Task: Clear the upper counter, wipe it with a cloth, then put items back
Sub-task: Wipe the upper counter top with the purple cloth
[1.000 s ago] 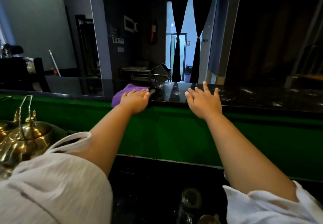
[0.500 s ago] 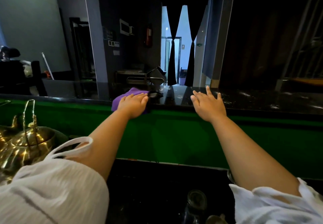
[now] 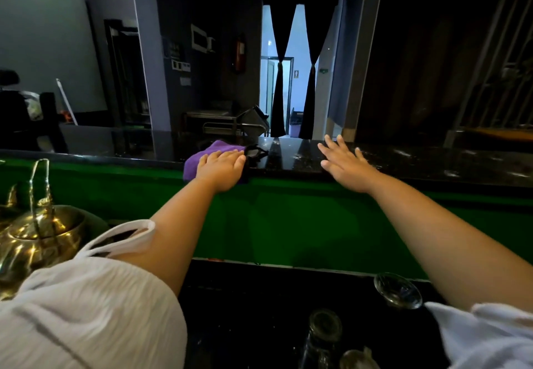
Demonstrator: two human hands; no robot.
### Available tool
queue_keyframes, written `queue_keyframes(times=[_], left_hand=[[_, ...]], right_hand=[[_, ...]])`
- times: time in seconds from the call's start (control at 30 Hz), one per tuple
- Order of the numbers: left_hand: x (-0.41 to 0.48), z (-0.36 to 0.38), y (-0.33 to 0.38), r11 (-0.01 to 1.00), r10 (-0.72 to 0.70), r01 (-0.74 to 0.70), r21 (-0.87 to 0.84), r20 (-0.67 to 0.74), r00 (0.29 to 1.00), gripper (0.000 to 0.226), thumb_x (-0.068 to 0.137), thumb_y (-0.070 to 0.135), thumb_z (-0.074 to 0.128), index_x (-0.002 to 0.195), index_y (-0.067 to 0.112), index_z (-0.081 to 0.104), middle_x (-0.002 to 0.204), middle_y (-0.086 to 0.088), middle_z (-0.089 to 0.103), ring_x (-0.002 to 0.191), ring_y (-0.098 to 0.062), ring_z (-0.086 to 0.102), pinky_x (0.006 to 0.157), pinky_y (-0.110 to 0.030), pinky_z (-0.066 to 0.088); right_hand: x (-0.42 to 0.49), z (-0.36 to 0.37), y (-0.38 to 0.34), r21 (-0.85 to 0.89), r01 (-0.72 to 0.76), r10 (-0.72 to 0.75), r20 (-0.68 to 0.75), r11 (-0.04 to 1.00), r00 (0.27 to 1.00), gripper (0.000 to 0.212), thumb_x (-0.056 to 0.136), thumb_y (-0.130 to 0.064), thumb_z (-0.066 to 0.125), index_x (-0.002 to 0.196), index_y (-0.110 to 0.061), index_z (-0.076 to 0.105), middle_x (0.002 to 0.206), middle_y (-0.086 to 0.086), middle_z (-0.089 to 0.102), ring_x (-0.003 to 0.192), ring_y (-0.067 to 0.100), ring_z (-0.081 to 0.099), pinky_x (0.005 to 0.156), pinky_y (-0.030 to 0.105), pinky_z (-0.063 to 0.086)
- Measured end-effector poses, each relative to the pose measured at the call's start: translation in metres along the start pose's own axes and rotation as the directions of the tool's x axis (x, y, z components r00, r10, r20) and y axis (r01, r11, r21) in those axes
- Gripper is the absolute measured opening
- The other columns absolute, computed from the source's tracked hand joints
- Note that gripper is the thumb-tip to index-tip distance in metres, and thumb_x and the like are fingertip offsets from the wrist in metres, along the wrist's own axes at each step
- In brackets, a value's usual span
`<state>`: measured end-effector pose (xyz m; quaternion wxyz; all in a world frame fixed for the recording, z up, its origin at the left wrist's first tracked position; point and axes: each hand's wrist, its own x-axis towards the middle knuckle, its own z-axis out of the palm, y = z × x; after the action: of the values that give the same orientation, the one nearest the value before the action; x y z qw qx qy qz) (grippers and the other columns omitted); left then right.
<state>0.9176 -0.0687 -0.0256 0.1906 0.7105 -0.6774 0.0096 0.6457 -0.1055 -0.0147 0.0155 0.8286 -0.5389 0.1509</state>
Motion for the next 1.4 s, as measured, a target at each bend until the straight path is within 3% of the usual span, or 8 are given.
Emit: queue_keyframes(times=[0.13,0.37,0.53,0.73,0.87,1.17,1.33,1.4], left_hand=[[0.005,0.002,-0.003,1.000,-0.013,0.013,-0.019,0.022,1.000,0.048,0.101,0.038,0.016,0.148,0.030,0.023,0.157,0.008,0.020,0.146,-0.019,0.014,0.118,-0.044,0.003],[0.002,0.007,0.003,0.998,-0.053,0.051,-0.028,-0.073,0.996,0.047,0.101,0.036,0.018,0.146,0.030,0.030,0.154,0.007,0.028,0.145,-0.017,0.020,0.119,-0.045,0.003],[0.000,0.017,0.054,0.996,-0.088,0.090,0.011,-0.089,0.992,0.047,0.101,0.033,0.018,0.146,0.024,0.032,0.154,0.003,0.029,0.144,-0.020,0.021,0.118,-0.047,0.003],[-0.011,0.040,0.154,0.991,0.130,-0.131,0.032,0.027,0.991,0.049,0.102,0.035,0.016,0.149,0.024,0.023,0.157,0.005,0.021,0.146,-0.020,0.016,0.119,-0.045,0.004],[-0.016,0.030,0.140,0.982,0.180,-0.182,0.055,0.028,0.983,0.048,0.102,0.039,0.017,0.148,0.027,0.025,0.156,0.006,0.024,0.144,-0.020,0.022,0.117,-0.039,0.017],[0.017,0.011,0.079,0.975,-0.185,0.176,0.135,0.051,0.981,0.049,0.102,0.030,0.015,0.148,0.019,0.027,0.156,-0.006,0.024,0.143,-0.026,0.024,0.118,-0.043,0.017],[0.029,0.029,0.151,0.995,-0.011,-0.005,0.104,0.153,0.988,0.048,0.101,0.019,0.015,0.147,0.014,0.027,0.156,-0.009,0.024,0.142,-0.030,0.026,0.117,-0.050,0.020],[0.018,0.035,0.167,0.990,0.050,-0.068,0.123,0.141,0.989,0.048,0.101,0.028,0.016,0.147,0.022,0.028,0.156,-0.001,0.025,0.142,-0.026,0.027,0.116,-0.047,0.022]], right_hand=[[-0.010,-0.014,0.049,-0.201,-0.043,0.040,-0.022,0.979,0.999,0.066,0.096,-0.057,0.016,0.152,-0.026,0.003,0.159,-0.004,-0.011,0.145,0.012,-0.018,0.114,0.048,-0.013],[-0.014,-0.003,0.058,-0.119,-0.085,0.062,-0.182,0.989,0.981,0.063,0.095,-0.059,0.013,0.151,-0.030,0.016,0.160,-0.005,0.009,0.147,0.014,-0.010,0.116,0.052,-0.003],[-0.014,-0.001,0.058,-0.130,-0.064,0.042,-0.168,0.989,0.985,0.059,0.097,-0.057,0.011,0.151,-0.033,0.016,0.160,-0.003,0.012,0.147,0.019,-0.009,0.116,0.054,-0.002],[-0.018,-0.002,0.059,-0.060,-0.100,0.089,-0.175,0.993,0.981,0.058,0.098,-0.054,0.010,0.151,-0.032,0.013,0.160,-0.003,0.009,0.147,0.021,-0.011,0.116,0.054,-0.002],[-0.019,-0.004,0.058,-0.005,-0.110,0.107,-0.186,0.994,0.977,0.056,0.099,-0.051,0.010,0.152,-0.030,0.012,0.160,-0.002,0.008,0.147,0.022,-0.012,0.116,0.054,-0.002],[-0.015,-0.002,0.059,-0.074,-0.106,0.092,-0.175,0.992,0.980,0.057,0.099,-0.051,0.010,0.152,-0.030,0.013,0.160,0.001,0.012,0.147,0.028,-0.010,0.115,0.058,0.000],[-0.014,-0.002,0.059,-0.079,-0.108,0.092,-0.178,0.991,0.980,0.057,0.099,-0.051,0.009,0.151,-0.030,0.013,0.160,0.003,0.013,0.147,0.030,-0.010,0.115,0.059,-0.001],[-0.014,-0.001,0.060,-0.072,-0.112,0.097,-0.182,0.991,0.978,0.057,0.099,-0.051,0.009,0.151,-0.030,0.013,0.160,0.003,0.012,0.147,0.029,-0.011,0.115,0.058,-0.001]])
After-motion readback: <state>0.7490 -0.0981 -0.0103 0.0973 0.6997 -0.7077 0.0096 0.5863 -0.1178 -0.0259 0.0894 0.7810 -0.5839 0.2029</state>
